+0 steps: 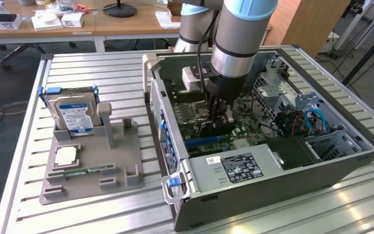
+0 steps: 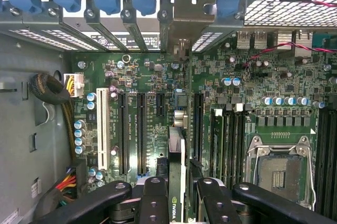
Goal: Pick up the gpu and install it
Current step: 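Insert the gpu into the slot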
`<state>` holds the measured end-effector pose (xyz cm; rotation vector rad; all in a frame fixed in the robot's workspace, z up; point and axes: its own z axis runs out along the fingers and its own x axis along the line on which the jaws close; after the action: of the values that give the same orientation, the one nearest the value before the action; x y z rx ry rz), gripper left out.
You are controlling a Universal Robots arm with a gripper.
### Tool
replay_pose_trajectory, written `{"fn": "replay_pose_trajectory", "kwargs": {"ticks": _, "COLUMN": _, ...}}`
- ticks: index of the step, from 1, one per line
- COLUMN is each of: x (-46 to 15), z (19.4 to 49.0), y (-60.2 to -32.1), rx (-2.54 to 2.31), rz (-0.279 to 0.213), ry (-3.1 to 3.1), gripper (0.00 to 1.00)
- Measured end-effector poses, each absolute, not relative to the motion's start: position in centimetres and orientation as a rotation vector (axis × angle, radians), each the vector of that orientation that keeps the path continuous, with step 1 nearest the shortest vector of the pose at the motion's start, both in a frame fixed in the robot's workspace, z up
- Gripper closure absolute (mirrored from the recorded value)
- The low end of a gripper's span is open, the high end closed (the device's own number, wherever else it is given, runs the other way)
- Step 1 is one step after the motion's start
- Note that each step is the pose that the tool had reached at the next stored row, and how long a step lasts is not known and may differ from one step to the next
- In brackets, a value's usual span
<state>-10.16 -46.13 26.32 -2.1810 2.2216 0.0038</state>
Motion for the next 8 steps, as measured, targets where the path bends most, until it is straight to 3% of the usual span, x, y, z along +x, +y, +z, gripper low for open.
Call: {"fn": "replay_pose_trajectory", "kwargs": {"ticks": 8, "x": -10.24, "z": 26.23, "y": -46.12, "rx": -2.181, "rz": 0.004, "ry": 2.222, "gripper": 0.74}}
